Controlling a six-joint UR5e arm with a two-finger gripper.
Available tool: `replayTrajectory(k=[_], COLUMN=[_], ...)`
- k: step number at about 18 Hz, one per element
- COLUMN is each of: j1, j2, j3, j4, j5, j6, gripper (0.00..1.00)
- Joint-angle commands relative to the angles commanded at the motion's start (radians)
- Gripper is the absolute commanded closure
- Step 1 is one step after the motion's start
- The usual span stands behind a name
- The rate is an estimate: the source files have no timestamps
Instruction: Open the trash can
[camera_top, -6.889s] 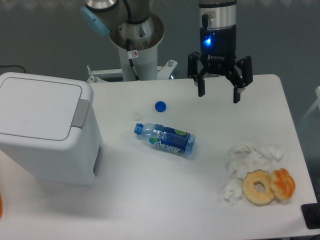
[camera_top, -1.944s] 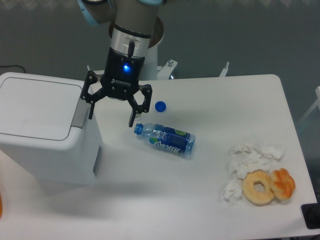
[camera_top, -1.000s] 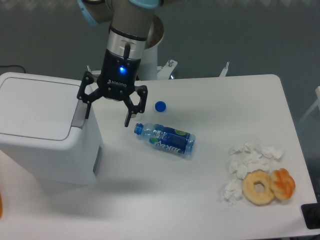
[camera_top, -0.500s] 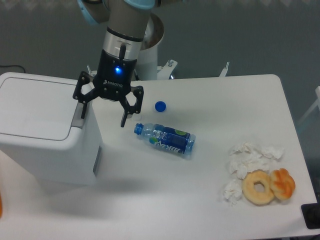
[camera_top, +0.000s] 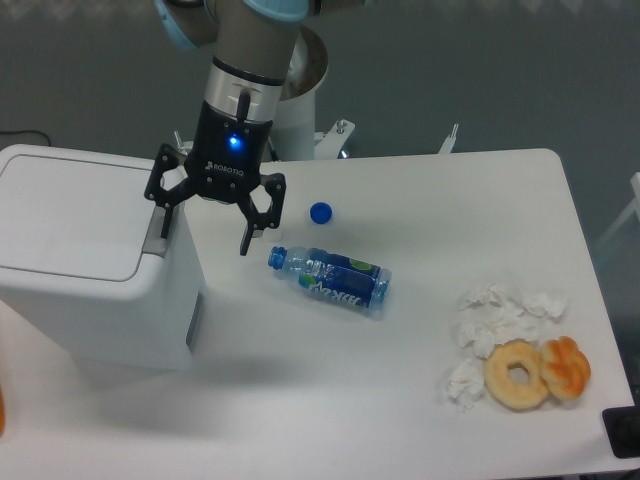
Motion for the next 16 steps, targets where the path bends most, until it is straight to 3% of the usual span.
replayTrajectory(k=[16], j1=[0.0], j2=[-0.003], j3=[-0.012], j4=[0.0], j5=[0.002], j6=[0.002], gripper=[0.0])
